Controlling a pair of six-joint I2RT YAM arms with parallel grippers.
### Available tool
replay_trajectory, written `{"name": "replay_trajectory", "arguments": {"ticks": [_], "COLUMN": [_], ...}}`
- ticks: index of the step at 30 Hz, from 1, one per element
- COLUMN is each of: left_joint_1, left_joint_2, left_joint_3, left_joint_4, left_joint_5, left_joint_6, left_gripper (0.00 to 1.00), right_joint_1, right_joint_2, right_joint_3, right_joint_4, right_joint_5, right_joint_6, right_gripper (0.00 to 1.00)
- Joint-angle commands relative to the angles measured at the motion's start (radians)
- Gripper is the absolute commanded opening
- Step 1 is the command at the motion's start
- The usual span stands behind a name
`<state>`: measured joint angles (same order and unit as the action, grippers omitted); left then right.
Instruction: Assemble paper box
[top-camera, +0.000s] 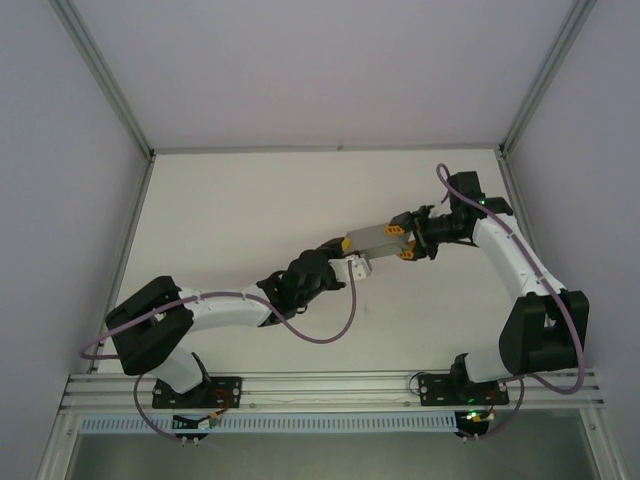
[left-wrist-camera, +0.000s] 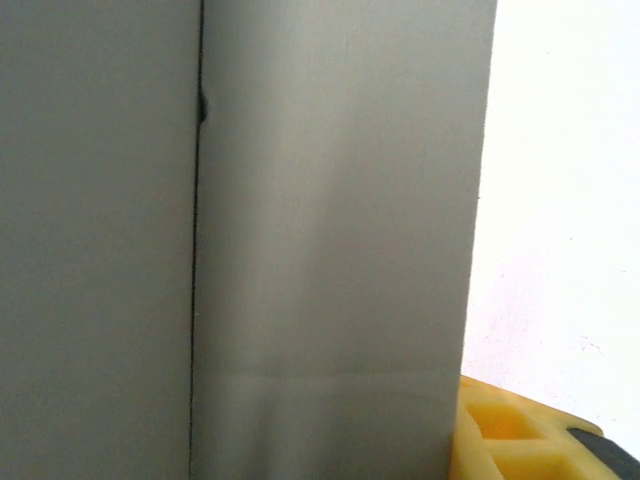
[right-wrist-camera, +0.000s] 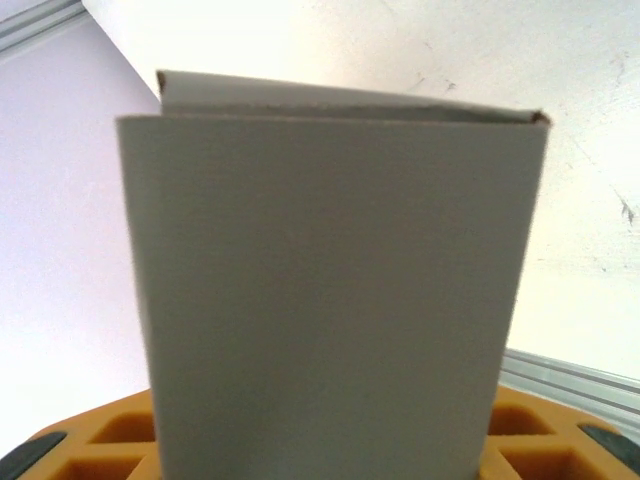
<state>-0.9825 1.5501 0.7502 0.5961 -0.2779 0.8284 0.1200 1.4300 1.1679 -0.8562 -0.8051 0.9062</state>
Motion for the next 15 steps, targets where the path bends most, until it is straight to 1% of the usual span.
{"name": "replay_trajectory", "arguments": {"ticks": [1,4,7,9,10,11,12,13,15], "left_joint_1": [0.002,0.001,0.002,0.002,0.002,0.002,0.003,0.001,0.006], "left_joint_2": [-0.016,-0.032,-0.046,-0.053,-0.062,-0.069,-0.077,-0.086,-0.099], "left_joint_3": [0.032,0.038,0.049,0.053,0.056,0.064,0.078,0.104,0.168], "left_joint_4": [0.028,-0.011,-0.066,-0.095,-0.123,-0.158,-0.215,-0.312,-0.498], "left_joint_5": [-0.006,-0.004,0.007,0.01,0.015,0.021,0.03,0.042,0.064], "left_joint_6": [-0.024,-0.031,-0.037,-0.043,-0.046,-0.053,-0.063,-0.076,-0.133], "left_gripper": [0.36,0.36,0.33,0.31,0.3,0.29,0.26,0.25,0.24], "right_joint_1": [0.003,0.003,0.003,0.003,0.003,0.002,0.003,0.003,0.002], "right_joint_2": [0.003,0.003,0.003,0.0,-0.004,-0.009,-0.018,-0.02,-0.025], "right_joint_3": [0.016,0.016,0.021,0.027,0.032,0.036,0.039,0.044,0.06], "right_joint_4": [-0.065,-0.063,-0.057,-0.05,-0.041,-0.031,-0.015,0.002,0.019], "right_joint_5": [0.017,0.02,0.028,0.044,0.056,0.075,0.097,0.113,0.155], "right_joint_6": [-0.057,-0.063,-0.071,-0.074,-0.078,-0.082,-0.085,-0.098,-0.128], "right_gripper": [0.48,0.5,0.56,0.66,0.68,0.74,0.9,1.0,1.0]}}
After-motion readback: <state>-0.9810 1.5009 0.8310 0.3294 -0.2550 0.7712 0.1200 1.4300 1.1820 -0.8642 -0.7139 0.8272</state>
